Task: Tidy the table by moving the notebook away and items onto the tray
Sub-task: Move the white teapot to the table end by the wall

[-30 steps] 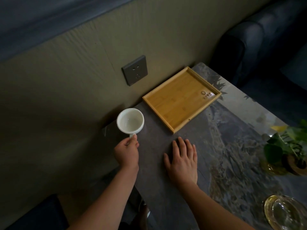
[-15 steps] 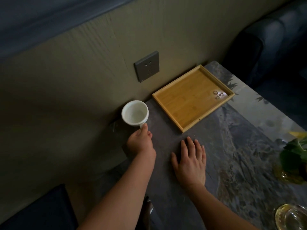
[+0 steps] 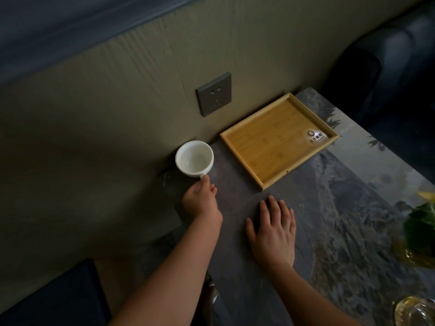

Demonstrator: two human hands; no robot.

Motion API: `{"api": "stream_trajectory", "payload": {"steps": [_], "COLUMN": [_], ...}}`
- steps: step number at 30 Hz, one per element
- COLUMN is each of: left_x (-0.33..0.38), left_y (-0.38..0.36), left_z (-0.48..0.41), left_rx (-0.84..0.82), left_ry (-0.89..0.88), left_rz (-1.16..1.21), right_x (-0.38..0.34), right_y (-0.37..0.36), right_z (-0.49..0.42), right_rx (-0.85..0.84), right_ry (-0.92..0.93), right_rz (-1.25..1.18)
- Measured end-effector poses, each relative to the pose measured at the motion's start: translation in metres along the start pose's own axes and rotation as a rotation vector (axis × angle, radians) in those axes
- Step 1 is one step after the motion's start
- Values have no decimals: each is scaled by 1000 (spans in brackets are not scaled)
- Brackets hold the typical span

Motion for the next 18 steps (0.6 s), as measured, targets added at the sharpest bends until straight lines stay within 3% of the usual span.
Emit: {"api": "stream_trajectory", "payload": {"steps": [14,18], "left_x": [-4,-4], "left_y": [-11,-8], "left_z": [4,3], "left_rx": [-22,-22], "left_ry": [134,56], "left_rz": [128,67], "right_x": [-1,-2], "right_y": [7,7], "right_z": [0,0], "right_rx": [-17,-23], "right_ry": [4,3], "right_rz": [-36,-41]}}
Point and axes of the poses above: each hand's wrist, its own z-axis away from the middle knuckle, its own y-axis out of the back of the hand, x = y × z, the point moved 2 cm from there along -z, towards the middle knuckle, and after that the axes turned 9 degrees about y, right-handed, at the moved point
